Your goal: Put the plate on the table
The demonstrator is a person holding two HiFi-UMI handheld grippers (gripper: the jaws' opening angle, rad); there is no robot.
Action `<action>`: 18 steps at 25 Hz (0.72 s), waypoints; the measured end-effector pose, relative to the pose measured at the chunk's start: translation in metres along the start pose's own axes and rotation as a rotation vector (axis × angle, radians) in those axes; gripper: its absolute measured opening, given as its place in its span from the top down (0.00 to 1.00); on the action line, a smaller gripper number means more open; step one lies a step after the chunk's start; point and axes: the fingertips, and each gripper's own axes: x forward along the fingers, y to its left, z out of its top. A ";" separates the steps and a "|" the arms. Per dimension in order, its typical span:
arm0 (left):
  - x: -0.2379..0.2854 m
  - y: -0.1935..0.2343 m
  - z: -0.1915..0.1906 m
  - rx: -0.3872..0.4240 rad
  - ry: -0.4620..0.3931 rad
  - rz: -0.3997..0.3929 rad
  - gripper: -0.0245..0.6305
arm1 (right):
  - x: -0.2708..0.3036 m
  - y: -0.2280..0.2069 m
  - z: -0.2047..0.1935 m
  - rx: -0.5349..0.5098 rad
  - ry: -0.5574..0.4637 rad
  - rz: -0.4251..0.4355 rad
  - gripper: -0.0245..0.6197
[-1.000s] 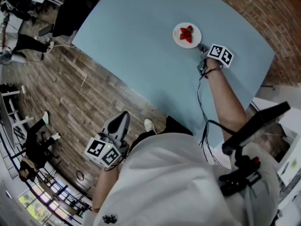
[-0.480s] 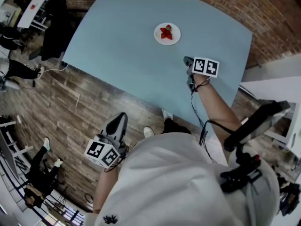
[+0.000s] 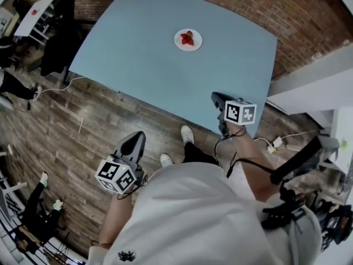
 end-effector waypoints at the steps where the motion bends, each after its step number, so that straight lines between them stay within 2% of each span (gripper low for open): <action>1: -0.007 0.001 -0.003 -0.004 0.000 -0.002 0.96 | -0.010 0.011 -0.008 -0.016 0.001 0.002 0.95; 9: -0.055 -0.008 -0.031 0.008 0.010 -0.061 0.96 | -0.076 0.100 -0.068 -0.141 0.001 0.066 0.95; 18: -0.085 -0.017 -0.050 0.014 0.014 -0.114 0.96 | -0.124 0.160 -0.114 -0.291 -0.026 0.082 0.95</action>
